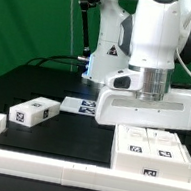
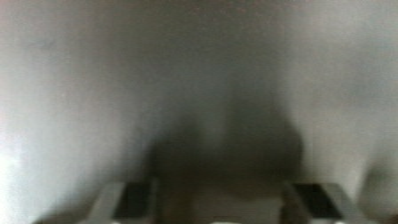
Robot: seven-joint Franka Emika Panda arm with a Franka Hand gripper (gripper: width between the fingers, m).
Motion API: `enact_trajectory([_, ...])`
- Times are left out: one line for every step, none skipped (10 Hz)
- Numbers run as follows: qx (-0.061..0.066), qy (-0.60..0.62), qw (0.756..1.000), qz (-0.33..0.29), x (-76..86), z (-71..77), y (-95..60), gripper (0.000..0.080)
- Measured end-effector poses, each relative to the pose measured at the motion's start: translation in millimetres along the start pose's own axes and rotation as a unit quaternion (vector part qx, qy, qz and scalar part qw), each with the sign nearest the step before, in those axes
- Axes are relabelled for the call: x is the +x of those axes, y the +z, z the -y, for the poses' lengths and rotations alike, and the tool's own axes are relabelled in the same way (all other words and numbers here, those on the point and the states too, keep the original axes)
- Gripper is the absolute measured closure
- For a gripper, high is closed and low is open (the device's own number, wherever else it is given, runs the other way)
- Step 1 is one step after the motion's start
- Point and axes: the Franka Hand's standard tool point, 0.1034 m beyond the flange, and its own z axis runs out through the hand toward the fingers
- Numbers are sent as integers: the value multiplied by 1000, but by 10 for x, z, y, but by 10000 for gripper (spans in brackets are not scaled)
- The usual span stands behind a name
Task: Assemble cabinet
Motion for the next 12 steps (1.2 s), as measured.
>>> enact_trajectory([0, -8, 1000, 1, -20, -8, 7, 583])
enact_trajectory([-1, -18, 1000, 2, -50, -30, 16, 739])
enact_trajectory([-1, -26, 1000, -1, -86, -55, 24, 739])
enact_trajectory([-2, -32, 999, 1, -120, -62, 26, 787])
enact_trajectory([-2, -36, 999, 1, -125, -73, 12, 795])
enact_trajectory([-3, -42, 999, 2, -105, -78, -41, 795])
enact_trajectory([-4, -45, 999, 0, -65, -82, -144, 797])
enact_trajectory([-5, -51, 999, -2, -39, -82, -236, 797])
enact_trajectory([-6, -56, 998, -6, 1, -85, -344, 797])
enact_trajectory([-7, -57, 998, -5, 34, -82, -440, 797])
enact_trajectory([-8, -59, 998, -5, 73, -66, -544, 797])
enact_trajectory([-8, -61, 998, -7, 121, -48, -644, 797])
